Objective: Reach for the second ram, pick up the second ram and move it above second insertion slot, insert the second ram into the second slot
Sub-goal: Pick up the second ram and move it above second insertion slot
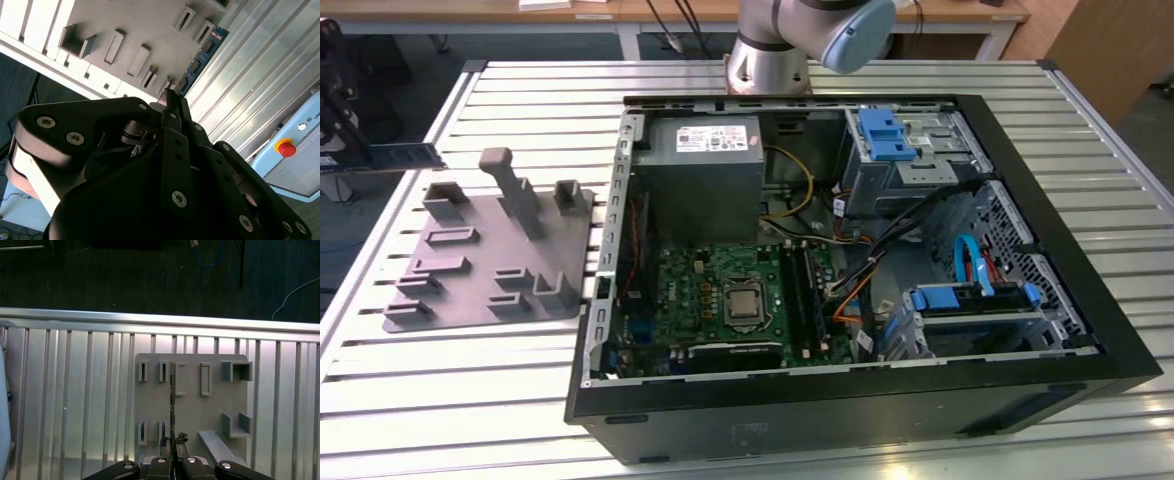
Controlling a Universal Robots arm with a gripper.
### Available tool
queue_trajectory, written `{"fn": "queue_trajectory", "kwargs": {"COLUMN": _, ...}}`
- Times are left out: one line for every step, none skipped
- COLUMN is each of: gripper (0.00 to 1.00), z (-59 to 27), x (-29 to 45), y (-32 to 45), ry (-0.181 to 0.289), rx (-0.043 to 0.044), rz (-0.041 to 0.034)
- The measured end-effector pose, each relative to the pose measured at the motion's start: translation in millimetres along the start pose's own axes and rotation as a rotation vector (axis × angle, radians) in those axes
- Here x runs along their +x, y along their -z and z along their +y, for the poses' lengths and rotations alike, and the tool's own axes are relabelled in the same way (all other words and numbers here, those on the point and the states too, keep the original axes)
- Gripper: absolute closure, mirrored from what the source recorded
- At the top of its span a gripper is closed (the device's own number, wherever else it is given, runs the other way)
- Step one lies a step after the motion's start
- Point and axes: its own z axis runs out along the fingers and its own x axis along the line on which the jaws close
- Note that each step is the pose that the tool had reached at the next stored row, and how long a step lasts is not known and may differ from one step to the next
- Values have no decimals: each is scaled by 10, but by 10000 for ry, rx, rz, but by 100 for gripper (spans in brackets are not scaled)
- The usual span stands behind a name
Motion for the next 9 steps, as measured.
{"fn": "queue_trajectory", "kwargs": {"gripper": 86, "z": 0, "x": 0, "y": 9, "ry": 0, "rx": 0, "rz": 0}}
{"fn": "queue_trajectory", "kwargs": {"gripper": 86, "z": 0, "x": 0, "y": 19, "ry": 0, "rx": 0, "rz": 0}}
{"fn": "queue_trajectory", "kwargs": {"gripper": 86, "z": 0, "x": -1, "y": 29, "ry": 0, "rx": -1, "rz": 0}}
{"fn": "queue_trajectory", "kwargs": {"gripper": 86, "z": 0, "x": -1, "y": 38, "ry": 0, "rx": 0, "rz": 0}}
{"fn": "queue_trajectory", "kwargs": {"gripper": 86, "z": 0, "x": -1, "y": 47, "ry": 0, "rx": 0, "rz": -1}}
{"fn": "queue_trajectory", "kwargs": {"gripper": 86, "z": 0, "x": -1, "y": 56, "ry": 0, "rx": 0, "rz": -1}}
{"fn": "queue_trajectory", "kwargs": {"gripper": 86, "z": 1, "x": -1, "y": 65, "ry": 0, "rx": 1, "rz": 0}}
{"fn": "queue_trajectory", "kwargs": {"gripper": 86, "z": 1, "x": -2, "y": 76, "ry": 0, "rx": 0, "rz": 0}}
{"fn": "queue_trajectory", "kwargs": {"gripper": 86, "z": 1, "x": -2, "y": 85, "ry": 0, "rx": 1, "rz": -1}}
